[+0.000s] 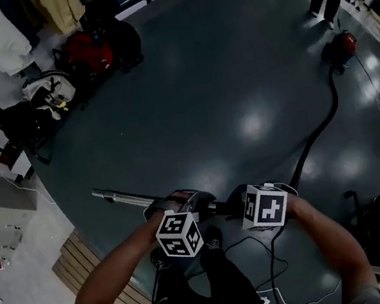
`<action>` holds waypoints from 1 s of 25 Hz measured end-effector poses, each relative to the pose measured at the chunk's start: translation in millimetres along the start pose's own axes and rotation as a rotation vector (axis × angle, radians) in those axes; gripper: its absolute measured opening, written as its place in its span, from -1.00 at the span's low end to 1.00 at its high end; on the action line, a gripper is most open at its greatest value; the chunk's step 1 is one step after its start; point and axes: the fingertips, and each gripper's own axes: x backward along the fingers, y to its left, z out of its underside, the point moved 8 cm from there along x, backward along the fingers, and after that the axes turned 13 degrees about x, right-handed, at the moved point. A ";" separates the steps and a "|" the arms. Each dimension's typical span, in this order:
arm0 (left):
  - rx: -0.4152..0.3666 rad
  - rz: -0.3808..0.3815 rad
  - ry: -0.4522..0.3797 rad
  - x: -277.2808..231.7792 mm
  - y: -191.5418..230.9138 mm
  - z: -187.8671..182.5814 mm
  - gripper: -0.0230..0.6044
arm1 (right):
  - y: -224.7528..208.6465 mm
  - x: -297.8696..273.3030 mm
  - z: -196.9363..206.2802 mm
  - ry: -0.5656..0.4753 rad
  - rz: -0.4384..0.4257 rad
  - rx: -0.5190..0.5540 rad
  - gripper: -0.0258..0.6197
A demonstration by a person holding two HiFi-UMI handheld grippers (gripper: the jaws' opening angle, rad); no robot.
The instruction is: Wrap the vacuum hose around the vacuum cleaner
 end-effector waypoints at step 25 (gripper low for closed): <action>0.141 0.120 -0.168 -45.9 44.0 -231.7 -0.44 | 153.2 273.1 121.4 -0.590 1.136 -0.294 -0.29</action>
